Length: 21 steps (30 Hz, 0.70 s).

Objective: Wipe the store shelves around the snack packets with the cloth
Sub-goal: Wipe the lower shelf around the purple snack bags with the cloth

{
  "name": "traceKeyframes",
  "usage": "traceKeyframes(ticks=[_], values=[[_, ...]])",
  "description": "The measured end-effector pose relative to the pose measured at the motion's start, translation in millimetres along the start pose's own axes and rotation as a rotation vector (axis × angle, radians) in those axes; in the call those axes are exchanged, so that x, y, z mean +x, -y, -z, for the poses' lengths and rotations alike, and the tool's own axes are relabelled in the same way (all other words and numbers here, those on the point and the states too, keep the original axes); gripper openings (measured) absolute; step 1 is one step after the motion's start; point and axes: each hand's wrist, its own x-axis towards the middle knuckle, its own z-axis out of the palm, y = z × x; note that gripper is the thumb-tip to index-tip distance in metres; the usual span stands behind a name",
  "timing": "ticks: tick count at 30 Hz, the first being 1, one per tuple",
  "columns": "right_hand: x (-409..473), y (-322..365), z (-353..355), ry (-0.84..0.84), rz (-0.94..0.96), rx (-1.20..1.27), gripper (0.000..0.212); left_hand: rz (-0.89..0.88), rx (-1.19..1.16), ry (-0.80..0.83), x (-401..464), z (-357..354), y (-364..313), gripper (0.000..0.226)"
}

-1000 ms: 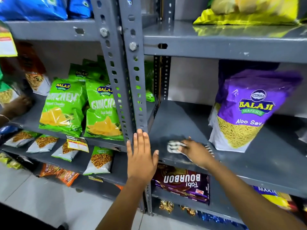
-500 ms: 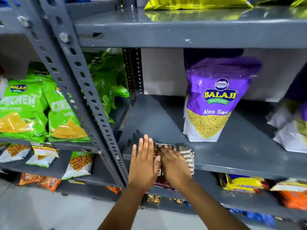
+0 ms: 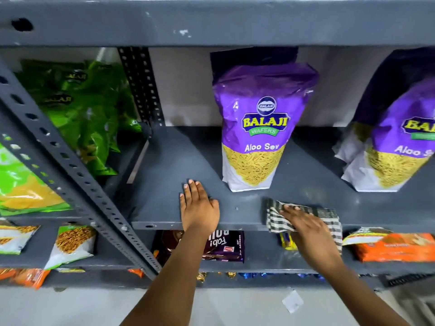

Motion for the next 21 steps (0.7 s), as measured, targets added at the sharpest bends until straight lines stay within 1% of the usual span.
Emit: traceKeyframes(ticks=[3, 4, 5, 7, 8, 9, 11, 13, 14, 15, 16, 17, 18, 19, 20, 21], values=[[15, -4, 24, -0.057, -0.149, 0.184, 0.043, -0.016, 0.060, -0.031, 2, -7, -6, 0.063], [23, 6, 25, -0.082, -0.148, 0.243, 0.042, -0.019, 0.070, -0.038, 3, -7, -6, 0.063], [27, 23, 22, -0.072, -0.103, 0.269, 0.044, -0.021, 0.080, -0.035, 3, -8, -6, 0.063], [23, 48, -1, 0.022, 0.074, 0.151, 0.054, -0.016, 0.092, -0.016, 2, -6, -5, 0.062], [19, 50, -8, 0.052, 0.140, 0.106, 0.058, -0.015, 0.099, -0.011, 2, -6, -6, 0.062], [17, 42, -13, 0.053, 0.144, 0.057, 0.061, -0.016, 0.108, -0.008, 3, -6, -6, 0.062], [19, 11, -2, 0.092, 0.085, 0.089, 0.058, -0.014, 0.118, -0.008, 3, -8, -6, 0.062], [20, -19, 15, 0.144, 0.018, 0.290, 0.052, -0.007, 0.124, -0.018, 3, -8, -7, 0.069], [24, -28, 24, 0.143, 0.007, 0.390, 0.048, -0.001, 0.125, -0.023, 3, -10, -6, 0.072], [32, -35, 35, 0.075, -0.005, 0.475, 0.047, 0.004, 0.125, -0.028, 4, -10, -6, 0.072], [47, -40, 47, -0.038, -0.032, 0.527, 0.048, 0.007, 0.130, -0.032, 5, -11, -5, 0.068], [68, -46, 55, -0.150, -0.078, 0.532, 0.048, 0.007, 0.139, -0.033, 5, -11, -5, 0.064], [94, -51, 64, -0.222, -0.129, 0.506, 0.046, 0.009, 0.138, -0.037, 5, -12, -5, 0.062], [122, -56, 69, -0.244, -0.170, 0.469, 0.044, 0.010, 0.132, -0.044, 5, -13, -5, 0.061], [151, -60, 72, -0.203, -0.193, 0.418, 0.042, 0.012, 0.123, -0.051, 6, -13, -5, 0.061], [179, -67, 68, -0.085, -0.192, 0.336, 0.043, 0.015, 0.124, -0.050, 7, -14, -5, 0.061]])
